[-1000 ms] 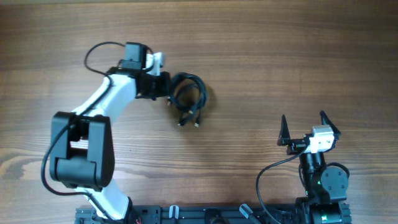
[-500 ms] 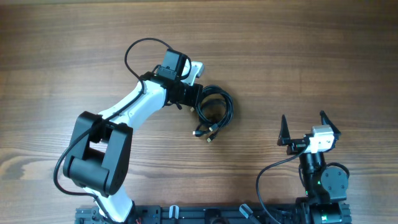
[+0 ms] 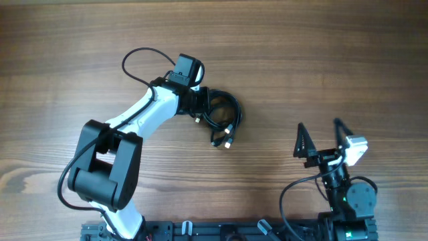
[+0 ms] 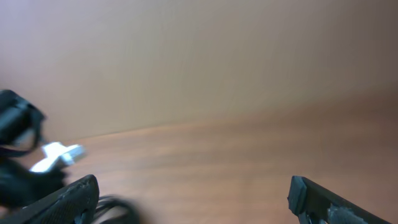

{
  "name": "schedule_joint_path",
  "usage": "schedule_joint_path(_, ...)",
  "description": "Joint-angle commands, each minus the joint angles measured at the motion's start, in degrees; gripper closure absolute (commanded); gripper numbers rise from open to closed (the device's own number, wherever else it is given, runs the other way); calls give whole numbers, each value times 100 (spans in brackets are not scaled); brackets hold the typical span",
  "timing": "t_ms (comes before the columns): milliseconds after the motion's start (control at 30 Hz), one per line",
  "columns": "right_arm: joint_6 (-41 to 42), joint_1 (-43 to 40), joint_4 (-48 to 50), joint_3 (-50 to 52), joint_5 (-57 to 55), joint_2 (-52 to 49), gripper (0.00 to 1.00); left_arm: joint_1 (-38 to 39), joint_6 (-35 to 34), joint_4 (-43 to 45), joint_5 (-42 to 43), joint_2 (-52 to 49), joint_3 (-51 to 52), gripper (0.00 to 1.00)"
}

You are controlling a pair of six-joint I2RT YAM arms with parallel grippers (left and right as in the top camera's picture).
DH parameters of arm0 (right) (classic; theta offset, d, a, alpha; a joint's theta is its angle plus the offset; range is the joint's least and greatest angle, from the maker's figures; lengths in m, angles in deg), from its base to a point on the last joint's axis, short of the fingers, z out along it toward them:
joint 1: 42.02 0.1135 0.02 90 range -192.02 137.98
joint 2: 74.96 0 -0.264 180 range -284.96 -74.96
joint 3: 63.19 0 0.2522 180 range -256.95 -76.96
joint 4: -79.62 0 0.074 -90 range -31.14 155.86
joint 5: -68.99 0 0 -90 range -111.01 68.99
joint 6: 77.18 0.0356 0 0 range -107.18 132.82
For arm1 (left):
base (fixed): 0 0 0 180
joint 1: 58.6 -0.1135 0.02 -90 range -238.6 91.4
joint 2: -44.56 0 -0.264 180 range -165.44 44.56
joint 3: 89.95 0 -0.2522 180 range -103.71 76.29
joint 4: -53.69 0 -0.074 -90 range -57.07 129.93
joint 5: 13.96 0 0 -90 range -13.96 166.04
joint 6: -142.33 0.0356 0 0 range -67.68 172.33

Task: Untangle cables
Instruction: 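Move the right gripper toward the cables held by the left gripper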

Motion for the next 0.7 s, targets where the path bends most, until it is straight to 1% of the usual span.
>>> schedule_joint_path(0,2085,-7,-81,-44,1099,-332,0,0,-492,4,-122,-59,-52,96)
schedule_joint_path(100,2549,-2,-22,-146,1622,-767,0,4,-490,4,-125,-59,-52,96)
schedule_joint_path(267,3058,-2,758,-476,2841,-2166,0,4,-490,4,-122,-63,-52,96)
schedule_joint_path(333,3270,-2,1176,-669,3366,-2986,0,4,-490,2,-120,-63,-52,96)
schedule_joint_path(400,3289,-2,1478,-824,3766,-3606,0,4,-492,2,-120,-63,-52,96)
schedule_joint_path(433,3303,-2,1786,-957,4127,-4227,0,4,-492,2,-120,-63,-52,96)
schedule_joint_path(467,3368,-2,1980,-992,4245,-4518,0,4,-492,2,-120,-63,-52,96)
schedule_joint_path(500,3606,-2,2238,-992,4273,-4804,0,4,-492,2,-120,-63,-52,96)
schedule_joint_path(567,4330,-2,2662,-992,3987,-5386,0,4,-494,-2,-118,-63,-52,96)
schedule_joint_path(600,4874,-2,2876,-992,3773,-5761,0,4,-494,-2,-118,-63,-52,96)
schedule_joint_path(633,5412,9,2931,-992,3845,-6072,0,4,-498,-2,-114,-63,-52,96)
schedule_joint_path(667,5713,9,2949,-992,3842,-6238,0,4,-516,-2,-116,-63,-52,96)
